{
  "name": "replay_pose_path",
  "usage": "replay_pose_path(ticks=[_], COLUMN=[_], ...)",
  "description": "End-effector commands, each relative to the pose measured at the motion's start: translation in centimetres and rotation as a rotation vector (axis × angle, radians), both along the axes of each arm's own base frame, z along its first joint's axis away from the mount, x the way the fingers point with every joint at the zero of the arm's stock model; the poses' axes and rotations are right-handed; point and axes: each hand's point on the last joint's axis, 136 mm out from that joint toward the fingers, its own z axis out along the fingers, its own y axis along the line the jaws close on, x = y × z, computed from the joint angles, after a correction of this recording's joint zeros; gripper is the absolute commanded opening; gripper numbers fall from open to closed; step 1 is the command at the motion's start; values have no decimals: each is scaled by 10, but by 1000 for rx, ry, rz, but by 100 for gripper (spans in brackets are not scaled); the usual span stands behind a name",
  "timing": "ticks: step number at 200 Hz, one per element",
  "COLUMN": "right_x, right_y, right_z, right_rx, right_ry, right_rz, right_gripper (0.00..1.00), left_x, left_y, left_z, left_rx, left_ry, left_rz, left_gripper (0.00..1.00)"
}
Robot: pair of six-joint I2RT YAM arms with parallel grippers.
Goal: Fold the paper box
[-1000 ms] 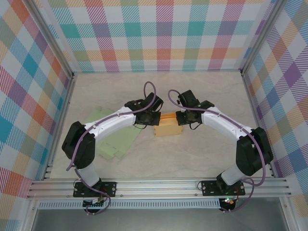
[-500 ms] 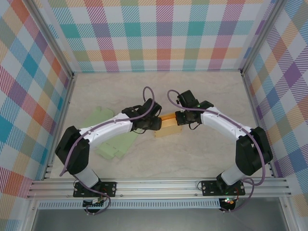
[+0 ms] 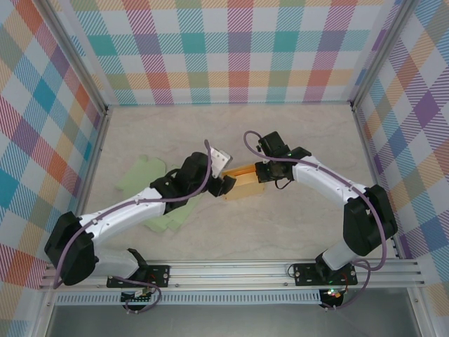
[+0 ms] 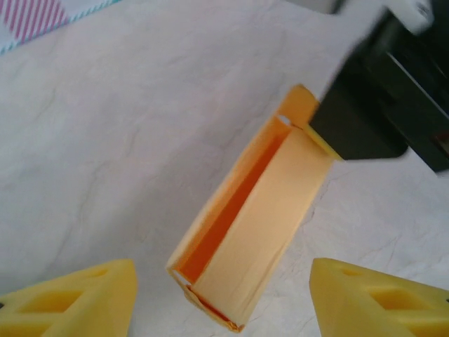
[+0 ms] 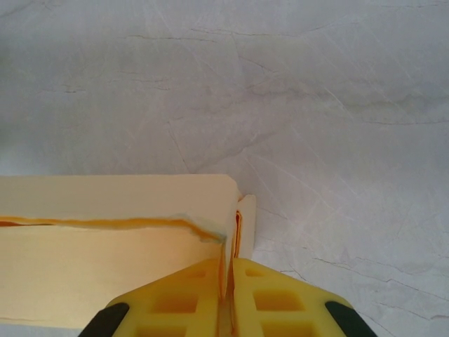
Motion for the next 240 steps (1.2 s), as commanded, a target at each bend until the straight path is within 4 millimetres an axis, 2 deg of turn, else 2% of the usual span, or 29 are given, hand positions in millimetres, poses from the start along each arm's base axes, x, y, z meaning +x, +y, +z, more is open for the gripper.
replay_pose_path(ticks=[1, 12, 16, 25, 42, 100, 120, 150, 177, 231, 240], right_x=[-22, -22, -22, -22, -22, -22, -22, -22, -23, -23, -23], right_y=[2, 2, 2, 1, 1, 1, 2, 2, 2, 4, 5], right_z=[-28, -28, -28, -28, -28, -29, -27, -28, -28, -24, -22], right_rx=[-29, -29, -29, -30, -30, -29, -27, -26, -21, -6, -1], right_ry=[116, 116, 117, 116, 114, 117, 113, 115, 116, 111, 110], right_rz=[40, 40, 40, 40, 40, 39, 40, 41, 41, 43, 42], right_gripper=[13, 13, 13, 13, 13, 13, 13, 13, 13, 17, 19], left_x=[-8, -11, -11, -10, -7, 14, 24, 35, 35, 30, 29], left_y=[-24, -27, -27, -29, -32, -30, -27, -26, -26, -28, -28], left_z=[24, 14, 11, 4, -7, -45, -51, -49, -51, -76, -79], left_rx=[51, 105, 123, 160, 226, 399, 435, 436, 449, 541, 557], left_ry=[-285, -292, -292, -289, -273, -238, -246, -290, -285, -244, -237], left_rz=[-260, -319, -333, -358, -391, -379, -337, -277, -278, -307, -313], left_gripper=[70, 76, 84, 92, 100, 100, 100, 93, 69, 68, 63])
